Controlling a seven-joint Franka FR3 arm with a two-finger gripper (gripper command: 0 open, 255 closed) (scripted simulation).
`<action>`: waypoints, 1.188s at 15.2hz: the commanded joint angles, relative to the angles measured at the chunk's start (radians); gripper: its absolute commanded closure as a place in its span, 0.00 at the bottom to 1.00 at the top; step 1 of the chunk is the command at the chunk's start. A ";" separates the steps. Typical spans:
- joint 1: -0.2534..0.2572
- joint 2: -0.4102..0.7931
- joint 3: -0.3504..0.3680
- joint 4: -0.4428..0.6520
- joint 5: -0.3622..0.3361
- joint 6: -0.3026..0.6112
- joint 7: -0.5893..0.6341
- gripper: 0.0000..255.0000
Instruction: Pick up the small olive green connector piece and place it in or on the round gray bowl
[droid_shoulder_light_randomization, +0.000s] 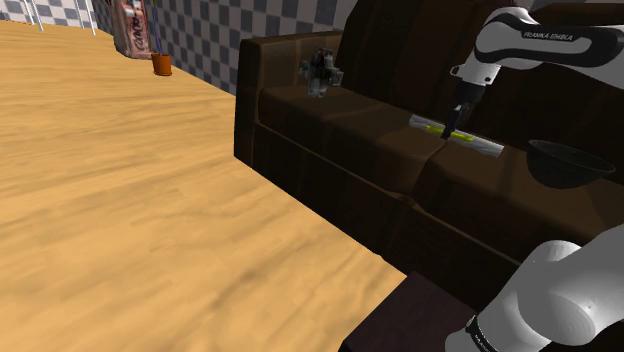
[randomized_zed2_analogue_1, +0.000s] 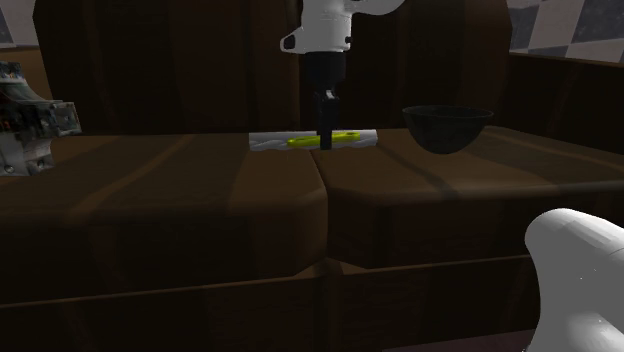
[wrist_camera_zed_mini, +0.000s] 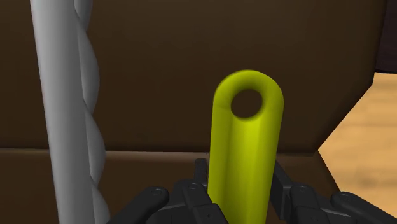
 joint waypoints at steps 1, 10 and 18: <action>0.002 0.009 0.000 0.038 0.004 -0.030 -0.003 1.00; 0.010 0.051 -0.001 0.199 0.022 -0.151 -0.017 1.00; 0.015 0.110 -0.013 0.366 0.045 -0.265 -0.038 1.00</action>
